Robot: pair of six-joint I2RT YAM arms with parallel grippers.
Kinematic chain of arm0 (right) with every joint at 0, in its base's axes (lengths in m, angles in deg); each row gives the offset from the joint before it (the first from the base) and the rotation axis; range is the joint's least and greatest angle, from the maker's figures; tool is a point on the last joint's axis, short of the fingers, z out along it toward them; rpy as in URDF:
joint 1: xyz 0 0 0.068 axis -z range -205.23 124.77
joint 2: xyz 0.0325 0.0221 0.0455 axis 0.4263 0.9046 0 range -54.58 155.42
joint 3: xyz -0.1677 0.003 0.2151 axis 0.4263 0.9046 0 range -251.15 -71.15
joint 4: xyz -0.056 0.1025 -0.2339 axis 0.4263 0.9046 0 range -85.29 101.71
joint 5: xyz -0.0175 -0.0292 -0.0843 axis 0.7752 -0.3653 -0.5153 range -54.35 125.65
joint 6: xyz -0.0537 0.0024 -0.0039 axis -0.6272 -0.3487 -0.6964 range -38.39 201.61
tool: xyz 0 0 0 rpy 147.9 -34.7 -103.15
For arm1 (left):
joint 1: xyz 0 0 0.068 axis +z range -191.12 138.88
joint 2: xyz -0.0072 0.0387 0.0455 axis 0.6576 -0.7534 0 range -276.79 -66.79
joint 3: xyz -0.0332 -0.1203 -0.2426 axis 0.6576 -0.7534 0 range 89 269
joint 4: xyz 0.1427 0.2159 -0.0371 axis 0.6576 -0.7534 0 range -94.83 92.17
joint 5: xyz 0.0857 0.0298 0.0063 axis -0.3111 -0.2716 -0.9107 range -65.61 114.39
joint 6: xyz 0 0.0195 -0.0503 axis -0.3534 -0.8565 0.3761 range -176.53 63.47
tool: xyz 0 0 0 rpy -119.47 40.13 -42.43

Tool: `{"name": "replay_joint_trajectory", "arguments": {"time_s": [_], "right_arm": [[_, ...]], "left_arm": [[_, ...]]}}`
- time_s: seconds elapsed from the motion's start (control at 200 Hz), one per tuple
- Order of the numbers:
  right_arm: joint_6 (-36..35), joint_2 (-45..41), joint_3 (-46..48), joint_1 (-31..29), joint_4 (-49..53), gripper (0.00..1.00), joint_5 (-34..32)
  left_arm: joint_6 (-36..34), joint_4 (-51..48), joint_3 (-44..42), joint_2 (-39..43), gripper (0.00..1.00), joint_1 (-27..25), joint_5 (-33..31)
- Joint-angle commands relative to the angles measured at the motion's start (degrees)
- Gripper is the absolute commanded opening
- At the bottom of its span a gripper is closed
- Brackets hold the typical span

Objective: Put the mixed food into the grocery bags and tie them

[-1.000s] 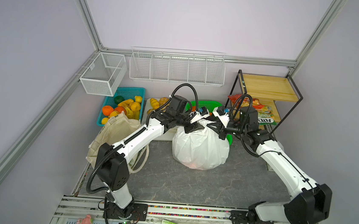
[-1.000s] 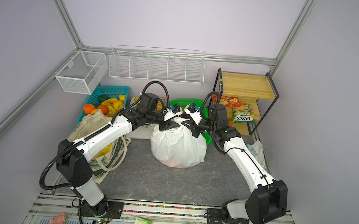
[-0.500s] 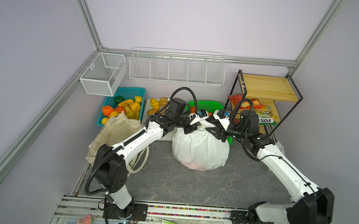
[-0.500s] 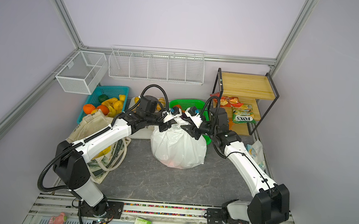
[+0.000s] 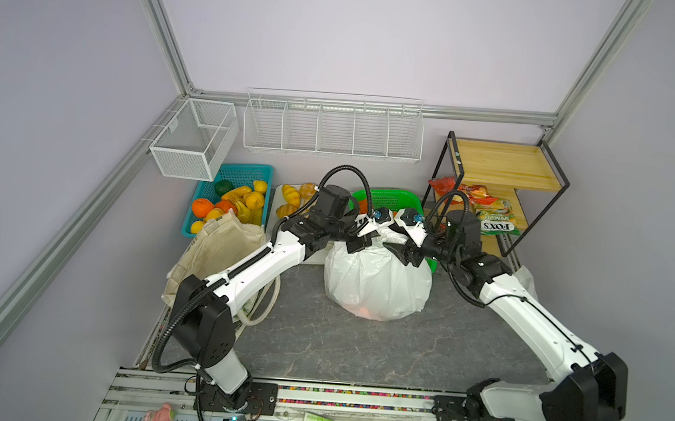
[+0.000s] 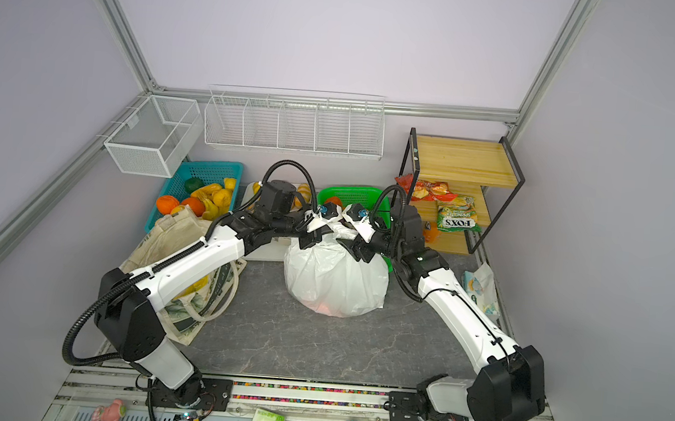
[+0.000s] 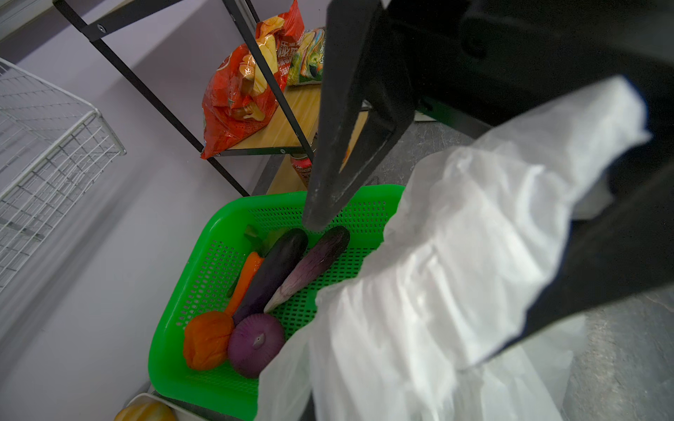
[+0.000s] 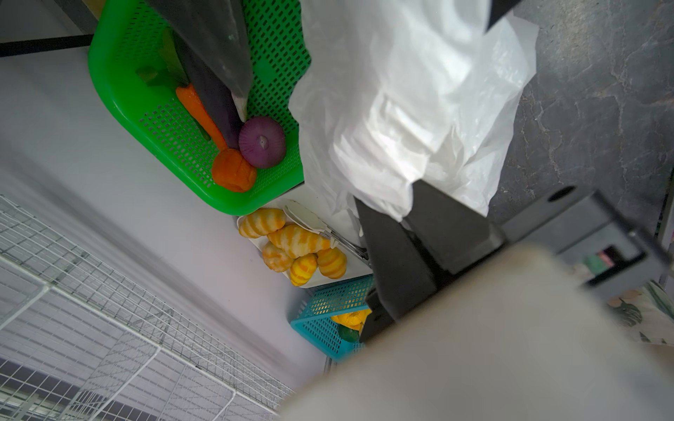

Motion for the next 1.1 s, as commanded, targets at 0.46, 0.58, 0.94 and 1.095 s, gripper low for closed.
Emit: {"name": "replay_joint_trajectory", "arguments": {"time_s": [0.46,0.58,0.94,1.095], "right_arm": [[-3.0,2.7,-1.9,-1.2,0.7,0.06,-5.7],[-2.4,1.7,-0.5,-1.4,-1.7,0.07,-6.2],[1.6,-1.0,5.2,-3.7,-13.7,0.07,-12.0],[2.1,-2.6,6.7,-3.6,-17.1,0.06,-14.1]], "left_arm": [[-0.6,-6.4,0.2,2.7,0.19,-0.3,-6.9],[0.8,-8.3,0.8,3.0,0.24,0.2,-9.6],[12.7,-9.4,3.7,2.4,0.03,0.2,-8.7],[22.8,-6.8,1.2,5.5,0.00,-1.3,-7.4]]}}
